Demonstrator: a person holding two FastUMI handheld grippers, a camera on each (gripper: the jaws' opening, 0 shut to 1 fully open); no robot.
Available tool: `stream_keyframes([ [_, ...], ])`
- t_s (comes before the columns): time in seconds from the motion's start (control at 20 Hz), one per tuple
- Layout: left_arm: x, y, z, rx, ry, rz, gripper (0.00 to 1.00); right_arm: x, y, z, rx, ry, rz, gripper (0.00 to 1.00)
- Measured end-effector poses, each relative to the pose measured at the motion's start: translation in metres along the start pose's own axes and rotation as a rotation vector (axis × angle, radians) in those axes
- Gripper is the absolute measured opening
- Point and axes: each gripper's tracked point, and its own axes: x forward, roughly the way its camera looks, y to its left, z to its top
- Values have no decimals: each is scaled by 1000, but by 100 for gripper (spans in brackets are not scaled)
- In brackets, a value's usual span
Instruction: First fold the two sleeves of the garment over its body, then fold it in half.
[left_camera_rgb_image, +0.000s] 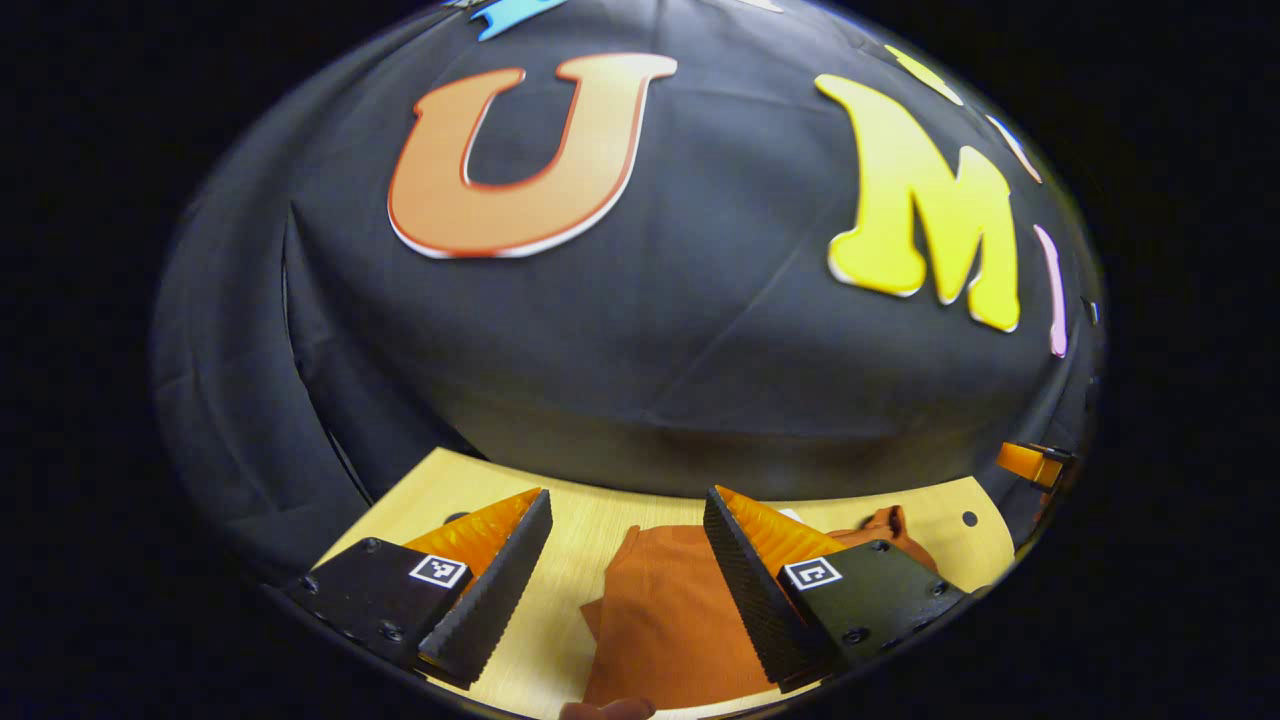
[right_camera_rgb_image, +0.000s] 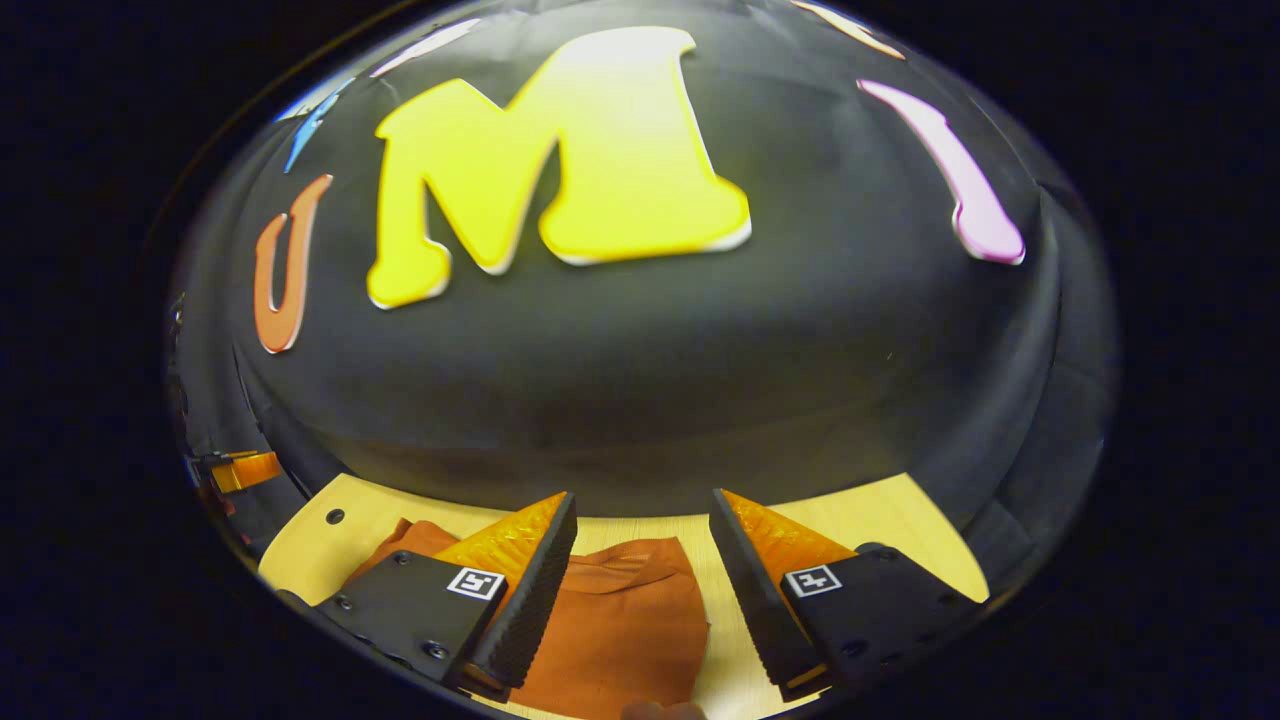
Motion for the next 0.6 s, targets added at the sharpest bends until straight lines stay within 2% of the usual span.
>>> stream_keyframes([
  [0.15,-50,-9,36,-26,-133,-25,99,-85,24,36,-23,-104,6,88],
  [0.3,-101,-14,53,0,-246,-42,98,-176,57,63,-39,-229,26,91],
  [0.4,-138,-23,56,38,-297,-66,98,-236,74,60,-66,-282,28,93],
  [0.5,-161,-29,51,70,-323,-59,98,-290,90,47,-64,-306,31,95],
  [0.55,-170,-33,47,74,-324,-60,87,-312,96,40,-62,-309,32,94],
  [0.6,-186,-34,43,73,-321,-63,98,-333,99,34,-66,-312,23,93],
])
